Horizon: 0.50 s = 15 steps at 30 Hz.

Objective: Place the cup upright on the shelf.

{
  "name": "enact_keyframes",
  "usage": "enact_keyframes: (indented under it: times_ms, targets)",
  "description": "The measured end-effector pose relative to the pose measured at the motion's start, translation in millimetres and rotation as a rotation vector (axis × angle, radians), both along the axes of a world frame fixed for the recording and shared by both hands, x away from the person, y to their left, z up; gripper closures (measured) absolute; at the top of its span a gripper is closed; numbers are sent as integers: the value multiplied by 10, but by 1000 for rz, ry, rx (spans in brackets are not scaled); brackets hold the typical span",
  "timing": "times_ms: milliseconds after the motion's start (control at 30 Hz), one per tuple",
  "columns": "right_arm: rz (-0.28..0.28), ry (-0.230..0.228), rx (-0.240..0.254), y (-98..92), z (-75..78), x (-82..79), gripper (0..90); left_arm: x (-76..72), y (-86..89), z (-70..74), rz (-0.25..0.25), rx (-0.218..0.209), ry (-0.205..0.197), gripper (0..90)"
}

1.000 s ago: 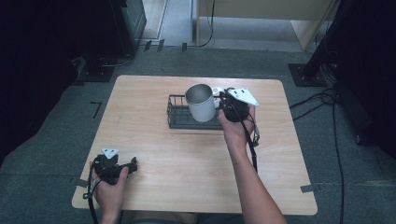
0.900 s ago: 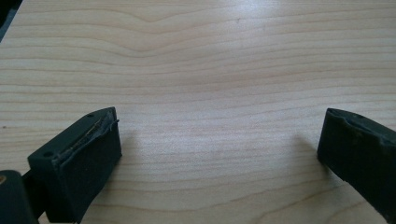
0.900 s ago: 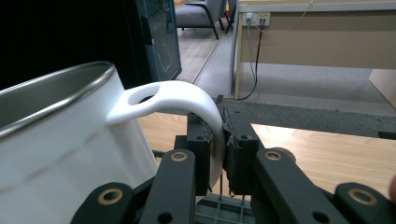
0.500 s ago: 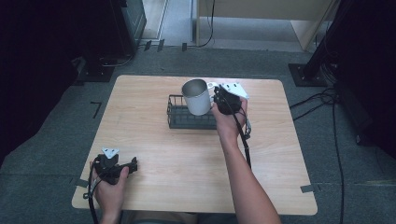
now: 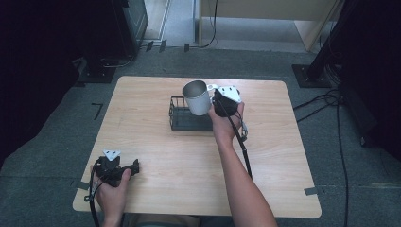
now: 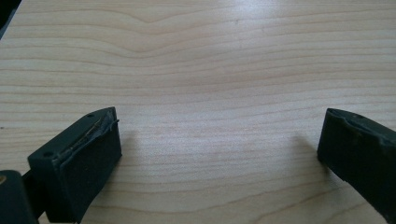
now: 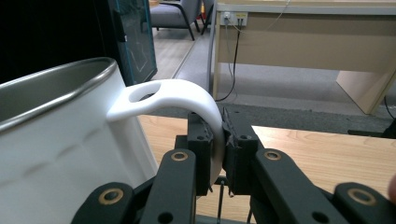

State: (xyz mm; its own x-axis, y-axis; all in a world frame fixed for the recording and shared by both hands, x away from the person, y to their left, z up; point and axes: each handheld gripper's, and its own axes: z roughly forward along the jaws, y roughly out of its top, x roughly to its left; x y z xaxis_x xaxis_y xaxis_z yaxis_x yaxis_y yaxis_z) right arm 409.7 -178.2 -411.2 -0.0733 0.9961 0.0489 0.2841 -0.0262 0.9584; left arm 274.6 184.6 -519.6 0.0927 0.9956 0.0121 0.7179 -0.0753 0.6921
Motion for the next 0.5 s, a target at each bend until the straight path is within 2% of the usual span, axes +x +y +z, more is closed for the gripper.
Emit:
enact_keyframes:
  times_ms: [200,367,500]
  targets:
    - [-10,33,-10,6,-152,23,821,0,1,0,-1,1,0,0]
    - [-1,70,12,-39,-323,4,821,0,0,0,-1,1,1,0]
    - [16,98,30,-94,-364,-13,807,0,0,0,-1,1,1,0]
